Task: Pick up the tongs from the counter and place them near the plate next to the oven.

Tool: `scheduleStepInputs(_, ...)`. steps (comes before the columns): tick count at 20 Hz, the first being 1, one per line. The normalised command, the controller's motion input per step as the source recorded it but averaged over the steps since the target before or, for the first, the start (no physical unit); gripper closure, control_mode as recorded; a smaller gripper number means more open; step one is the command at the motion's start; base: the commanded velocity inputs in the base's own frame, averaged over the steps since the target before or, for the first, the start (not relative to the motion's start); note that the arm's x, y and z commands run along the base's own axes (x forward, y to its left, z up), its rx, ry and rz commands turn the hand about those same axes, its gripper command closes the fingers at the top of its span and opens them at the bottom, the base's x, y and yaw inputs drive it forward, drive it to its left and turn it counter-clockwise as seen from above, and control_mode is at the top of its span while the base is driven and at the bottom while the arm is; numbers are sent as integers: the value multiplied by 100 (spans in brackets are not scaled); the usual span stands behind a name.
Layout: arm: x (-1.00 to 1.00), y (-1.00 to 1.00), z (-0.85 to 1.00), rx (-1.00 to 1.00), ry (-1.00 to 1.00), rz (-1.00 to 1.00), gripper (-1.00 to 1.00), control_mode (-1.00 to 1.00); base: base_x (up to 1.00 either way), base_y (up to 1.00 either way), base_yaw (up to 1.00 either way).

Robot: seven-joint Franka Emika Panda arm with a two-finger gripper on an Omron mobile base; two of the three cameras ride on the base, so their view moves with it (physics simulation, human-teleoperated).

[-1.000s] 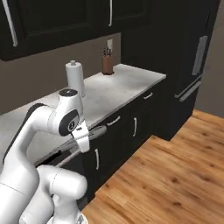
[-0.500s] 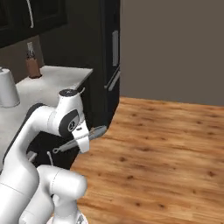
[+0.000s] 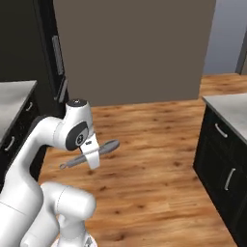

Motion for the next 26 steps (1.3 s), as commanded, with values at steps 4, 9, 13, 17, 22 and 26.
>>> scheduleStepInputs(4,0,0,0,0,0,0,100,100,0,-51,-50)
scheduleStepInputs(9,0,0,0,0,0,0,100,100,0,-63,-48)
scheduleStepInputs(13,0,0,0,0,0,0,100,100,-1,-64,-48)
scheduleStepInputs(17,0,0,0,0,0,0,100,100,-10,-54,-54)
scheduleStepInputs(22,0,0,0,0,0,0,100,100,-21,-58,-57)
scheduleStepInputs(26,0,0,0,0,0,0,100,100,-11,-63,-54)
